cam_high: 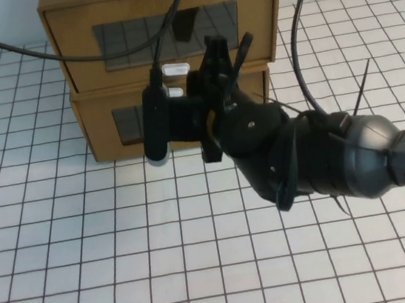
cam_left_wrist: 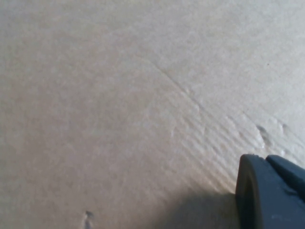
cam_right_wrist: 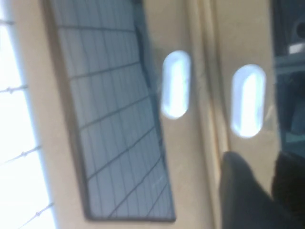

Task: Open the shoe box
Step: 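Pull the top drawer of the cardboard box fully open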

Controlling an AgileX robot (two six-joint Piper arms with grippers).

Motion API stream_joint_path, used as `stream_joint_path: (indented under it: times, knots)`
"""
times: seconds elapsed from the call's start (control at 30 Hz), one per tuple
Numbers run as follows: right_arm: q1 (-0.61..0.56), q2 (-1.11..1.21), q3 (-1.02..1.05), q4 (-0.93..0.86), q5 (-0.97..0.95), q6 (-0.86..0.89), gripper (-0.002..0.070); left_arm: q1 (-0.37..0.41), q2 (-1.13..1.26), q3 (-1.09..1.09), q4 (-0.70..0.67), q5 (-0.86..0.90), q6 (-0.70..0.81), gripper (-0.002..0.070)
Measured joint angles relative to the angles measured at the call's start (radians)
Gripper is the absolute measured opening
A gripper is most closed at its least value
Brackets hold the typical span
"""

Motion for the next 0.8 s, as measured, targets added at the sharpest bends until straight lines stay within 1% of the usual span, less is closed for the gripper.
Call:
stream_joint_path:
  times: [0.1,0.17,0.33,0.8]
  knots:
    - [-0.007,0.017,-0.042,0.0,-0.023,0.002,0.0229,0.0,0.0,0.0,0.0,0.0,0.0,-0.0002]
    - [-0.008,0.029,-0.064,0.0,-0.033,0.002,0.0253,0.0,0.0,0.0,0.0,0.0,0.0,-0.0002]
    - [-0.009,0.065,-0.102,0.0,-0.038,0.002,0.0264,0.0,0.0,0.0,0.0,0.0,0.0,-0.0002]
    - [-0.042,0.149,-0.182,0.0,-0.038,-0.012,0.0265,0.0,0.0,0.0,0.0,0.0,0.0,-0.0002]
